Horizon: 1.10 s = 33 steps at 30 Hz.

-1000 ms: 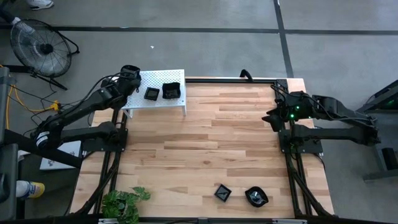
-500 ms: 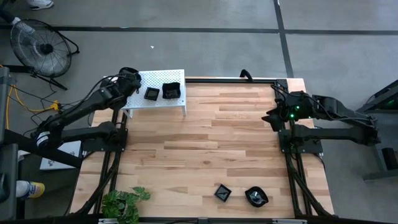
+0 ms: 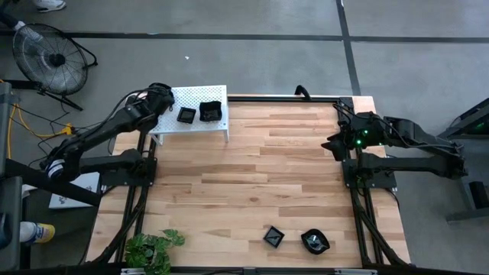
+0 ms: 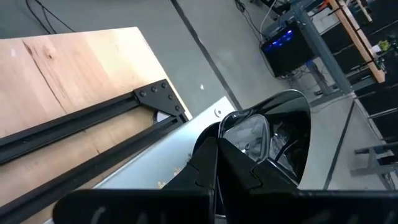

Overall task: Pick & Place Mini shaped plates
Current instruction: Stack the black leaf shaped plate on top of the black leaf shaped plate on the shelf

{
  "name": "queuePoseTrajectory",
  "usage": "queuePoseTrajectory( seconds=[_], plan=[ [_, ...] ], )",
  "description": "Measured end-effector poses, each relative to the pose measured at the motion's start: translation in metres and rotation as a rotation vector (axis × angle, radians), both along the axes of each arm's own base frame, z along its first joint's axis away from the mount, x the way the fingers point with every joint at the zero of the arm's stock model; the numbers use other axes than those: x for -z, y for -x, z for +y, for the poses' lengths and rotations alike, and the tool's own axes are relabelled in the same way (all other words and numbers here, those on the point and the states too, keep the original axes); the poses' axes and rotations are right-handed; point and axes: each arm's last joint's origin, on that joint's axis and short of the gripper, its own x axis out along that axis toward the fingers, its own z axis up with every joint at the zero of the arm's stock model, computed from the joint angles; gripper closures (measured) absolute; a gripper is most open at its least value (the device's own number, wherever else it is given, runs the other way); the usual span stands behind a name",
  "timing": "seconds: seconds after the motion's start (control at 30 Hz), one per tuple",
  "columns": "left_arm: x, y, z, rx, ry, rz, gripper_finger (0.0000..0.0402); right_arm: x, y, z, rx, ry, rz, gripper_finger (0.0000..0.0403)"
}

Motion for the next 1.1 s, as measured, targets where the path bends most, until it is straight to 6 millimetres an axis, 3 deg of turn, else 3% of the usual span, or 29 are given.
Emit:
queuePoseTrajectory(
  seconds=[1.1],
  plan=[
    [0.0011, -0.003, 0.0009, 0.08, 0.053, 0.001, 0.0375, 0.0001, 0.0001, 0.0, -0.018, 0.016, 0.006, 0.0178]
  ],
)
